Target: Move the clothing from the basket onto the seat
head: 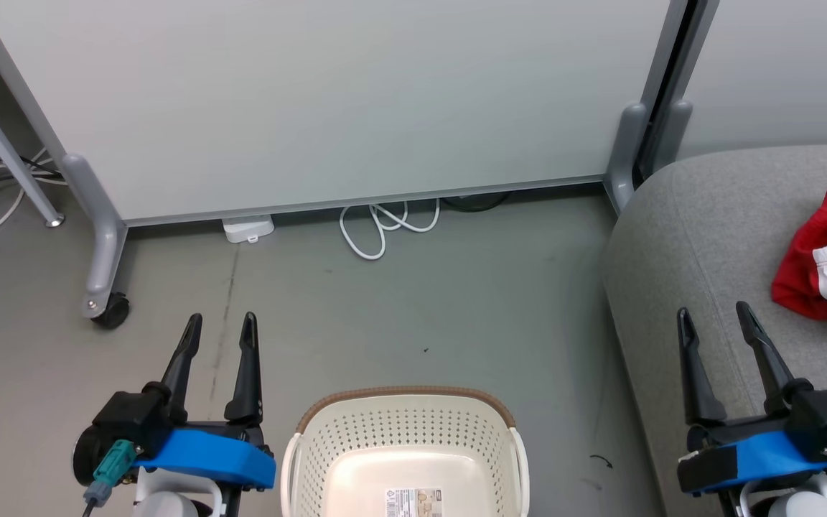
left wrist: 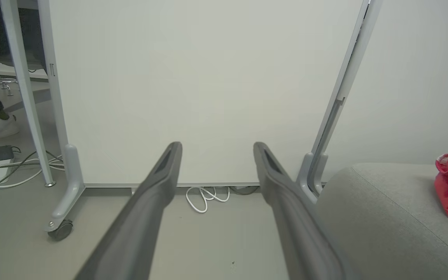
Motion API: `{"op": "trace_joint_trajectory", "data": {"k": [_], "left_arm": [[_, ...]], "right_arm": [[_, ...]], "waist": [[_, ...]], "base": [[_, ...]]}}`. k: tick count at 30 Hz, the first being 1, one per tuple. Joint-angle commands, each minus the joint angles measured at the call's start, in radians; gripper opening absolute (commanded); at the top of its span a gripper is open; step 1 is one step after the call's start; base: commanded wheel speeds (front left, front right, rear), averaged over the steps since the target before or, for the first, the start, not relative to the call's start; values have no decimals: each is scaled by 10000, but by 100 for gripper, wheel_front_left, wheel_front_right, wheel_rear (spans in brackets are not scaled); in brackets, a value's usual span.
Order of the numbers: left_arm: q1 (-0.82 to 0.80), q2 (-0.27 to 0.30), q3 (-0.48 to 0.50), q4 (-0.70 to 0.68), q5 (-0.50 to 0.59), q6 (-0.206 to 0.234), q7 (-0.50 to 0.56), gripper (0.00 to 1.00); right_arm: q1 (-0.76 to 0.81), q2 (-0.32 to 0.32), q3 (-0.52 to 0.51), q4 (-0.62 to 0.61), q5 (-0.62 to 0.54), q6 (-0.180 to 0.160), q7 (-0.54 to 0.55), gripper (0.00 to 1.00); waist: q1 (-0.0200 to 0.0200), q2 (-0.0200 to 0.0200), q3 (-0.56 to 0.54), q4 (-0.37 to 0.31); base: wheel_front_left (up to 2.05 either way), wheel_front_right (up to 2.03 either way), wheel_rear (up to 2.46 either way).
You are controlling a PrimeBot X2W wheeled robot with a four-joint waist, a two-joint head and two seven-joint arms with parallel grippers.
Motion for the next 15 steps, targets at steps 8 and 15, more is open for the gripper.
{"op": "trace_joint_trajectory", "data": {"k": [8, 15], "left_arm": [[394, -177, 217, 56, 321, -98, -42, 100], [446, -248, 256, 101, 423, -100, -42, 100]], "right_arm": [[578, 23, -70, 32, 135, 4, -30, 100], [642, 23, -98, 93, 156, 5, -30, 100]], "waist": [[1, 0, -295, -8], [1, 0, -332, -8]], "base": [[0, 0, 0], [0, 0, 0]]}}
